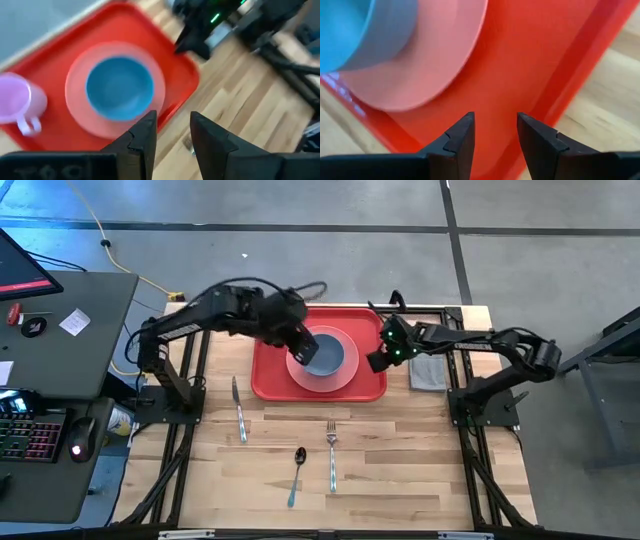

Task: Set up tray
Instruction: Adjust the pink plate on the red serving tray

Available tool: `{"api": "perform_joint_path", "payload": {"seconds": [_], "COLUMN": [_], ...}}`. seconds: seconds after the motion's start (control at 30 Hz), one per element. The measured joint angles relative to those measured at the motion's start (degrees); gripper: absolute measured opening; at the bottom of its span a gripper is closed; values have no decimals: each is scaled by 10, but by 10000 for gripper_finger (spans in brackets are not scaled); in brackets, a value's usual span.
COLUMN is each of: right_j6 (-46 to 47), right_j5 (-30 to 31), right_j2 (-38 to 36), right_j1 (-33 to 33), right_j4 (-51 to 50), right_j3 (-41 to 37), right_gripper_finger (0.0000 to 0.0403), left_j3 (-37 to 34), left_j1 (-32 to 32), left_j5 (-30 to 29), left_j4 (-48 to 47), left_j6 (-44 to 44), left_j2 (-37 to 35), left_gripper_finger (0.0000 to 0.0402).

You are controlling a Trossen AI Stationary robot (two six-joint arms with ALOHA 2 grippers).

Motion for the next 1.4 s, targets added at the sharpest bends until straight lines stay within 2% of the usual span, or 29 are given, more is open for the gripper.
{"api": "perform_joint_path", "payload": {"seconds": [0.23,0.43,0.7,1.07,1.4], "right_j6": [60,86,146,157,128], "right_j5": [59,68,42,63,49], "right_j2": [16,62,125,127,127], "right_j1": [5,5,6,13,35], "right_j4": [80,118,161,178,193], "right_j3": [0,0,0,1,1], "right_gripper_finger": [137,137,137,137,137], "left_j3": [86,70,70,70,70], "left_j1": [0,0,0,0,0], "left_j5": [-6,6,-18,-8,-11], "left_j4": [5,28,33,-1,-16], "left_j6": [56,67,88,109,119], "left_j2": [-4,-61,-94,-102,-102], "left_gripper_finger": [152,152,152,152,152]}}
